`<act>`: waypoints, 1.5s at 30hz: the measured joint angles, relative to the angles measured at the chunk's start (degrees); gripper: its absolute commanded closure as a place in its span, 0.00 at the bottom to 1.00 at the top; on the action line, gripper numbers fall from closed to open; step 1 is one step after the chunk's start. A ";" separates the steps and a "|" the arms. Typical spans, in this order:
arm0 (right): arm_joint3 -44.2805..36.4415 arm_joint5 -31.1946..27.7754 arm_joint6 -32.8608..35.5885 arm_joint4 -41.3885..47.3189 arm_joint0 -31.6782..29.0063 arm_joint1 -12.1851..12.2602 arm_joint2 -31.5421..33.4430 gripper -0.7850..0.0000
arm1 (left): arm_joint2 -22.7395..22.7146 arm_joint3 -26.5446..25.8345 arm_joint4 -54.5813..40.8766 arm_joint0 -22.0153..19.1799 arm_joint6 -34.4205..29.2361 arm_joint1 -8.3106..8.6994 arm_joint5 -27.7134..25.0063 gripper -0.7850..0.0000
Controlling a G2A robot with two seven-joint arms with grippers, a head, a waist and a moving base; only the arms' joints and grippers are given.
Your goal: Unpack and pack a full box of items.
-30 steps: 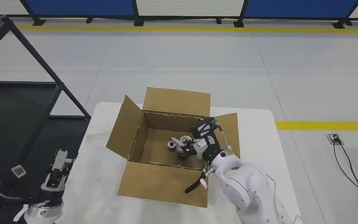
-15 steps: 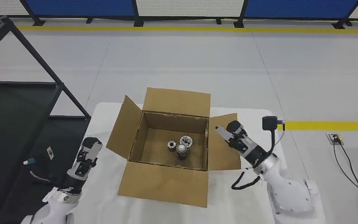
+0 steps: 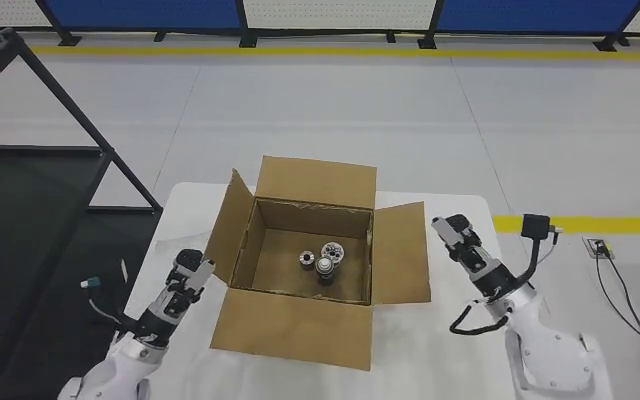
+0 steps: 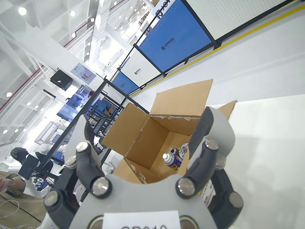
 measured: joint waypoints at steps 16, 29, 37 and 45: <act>8.68 9.82 20.58 8.15 6.59 2.42 1.07 0.00 | 4.67 0.51 1.86 -1.07 -2.00 0.19 0.11 0.00; 12.13 5.74 27.47 21.05 12.60 3.13 -4.65 0.00 | 9.70 2.65 1.75 -5.54 -4.94 0.22 2.49 0.00; 19.80 6.88 23.77 23.32 19.77 2.52 -12.90 0.00 | 12.73 5.01 1.43 -8.27 -6.39 0.15 4.19 0.00; 29.04 4.69 21.63 24.45 25.11 1.76 -19.46 0.00 | 14.90 7.24 1.45 -10.35 -7.24 0.11 5.31 0.00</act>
